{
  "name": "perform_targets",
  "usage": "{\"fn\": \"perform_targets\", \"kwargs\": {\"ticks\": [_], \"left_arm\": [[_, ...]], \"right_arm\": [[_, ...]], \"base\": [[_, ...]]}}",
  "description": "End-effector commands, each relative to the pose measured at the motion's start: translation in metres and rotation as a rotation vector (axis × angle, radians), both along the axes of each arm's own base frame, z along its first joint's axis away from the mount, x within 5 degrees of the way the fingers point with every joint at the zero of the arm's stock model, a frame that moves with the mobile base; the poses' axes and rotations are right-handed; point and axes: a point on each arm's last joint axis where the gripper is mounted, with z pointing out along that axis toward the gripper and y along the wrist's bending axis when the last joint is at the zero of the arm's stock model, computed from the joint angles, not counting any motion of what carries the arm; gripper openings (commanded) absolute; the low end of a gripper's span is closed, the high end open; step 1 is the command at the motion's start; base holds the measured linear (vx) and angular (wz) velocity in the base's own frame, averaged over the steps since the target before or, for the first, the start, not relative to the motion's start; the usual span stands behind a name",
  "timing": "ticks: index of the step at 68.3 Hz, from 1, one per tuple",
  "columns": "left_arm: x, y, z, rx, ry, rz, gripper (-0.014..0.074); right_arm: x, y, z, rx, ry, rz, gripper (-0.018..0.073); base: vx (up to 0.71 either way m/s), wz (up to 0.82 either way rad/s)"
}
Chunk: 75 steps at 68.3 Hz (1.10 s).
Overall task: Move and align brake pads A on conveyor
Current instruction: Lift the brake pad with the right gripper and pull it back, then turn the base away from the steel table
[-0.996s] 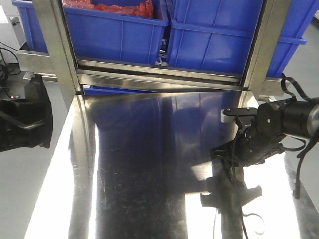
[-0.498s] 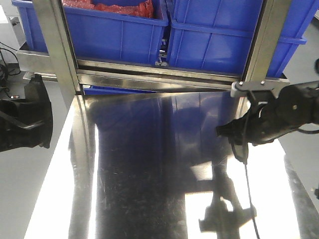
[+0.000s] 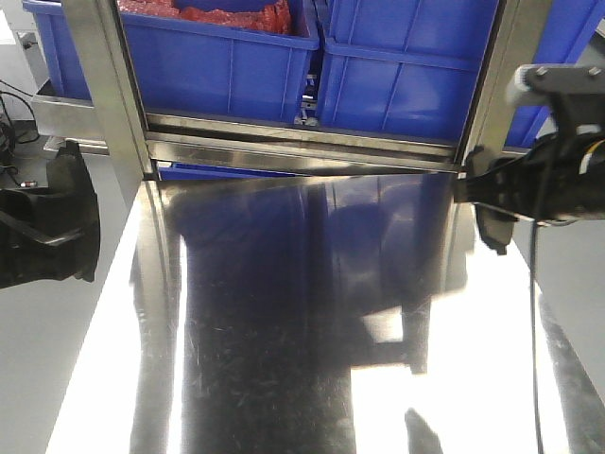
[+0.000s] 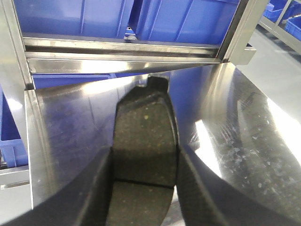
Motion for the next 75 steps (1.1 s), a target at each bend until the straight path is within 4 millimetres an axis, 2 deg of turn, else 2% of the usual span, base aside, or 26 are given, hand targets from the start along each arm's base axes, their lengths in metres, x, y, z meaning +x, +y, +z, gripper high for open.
{"fn": "perform_targets", "kwargs": {"ticks": [1, 23, 48, 58, 75], "left_arm": [[-0.001, -0.002, 0.018, -0.051, -0.103, -0.026, 0.0118], [-0.001, -0.002, 0.018, -0.051, -0.103, -0.026, 0.0118], [-0.001, -0.002, 0.018, -0.051, -0.103, -0.026, 0.0118], [-0.001, -0.002, 0.018, -0.051, -0.103, -0.026, 0.0118], [-0.001, -0.002, 0.018, -0.051, -0.103, -0.026, 0.0118]], "right_arm": [[-0.018, -0.006, 0.04, 0.012, -0.191, 0.006, 0.0091], [-0.078, -0.019, 0.083, 0.031, -0.356, 0.009, 0.0095], [-0.125, -0.03, 0.105, 0.052, -0.461, 0.004, 0.0095], [-0.134, -0.032, 0.109, 0.058, -0.49, 0.004, 0.0095], [-0.134, -0.032, 0.109, 0.057, -0.486, 0.003, 0.0095]], "base": [[0.0, 0.0], [0.0, 0.0], [0.0, 0.0], [0.0, 0.0], [0.0, 0.0]]}}
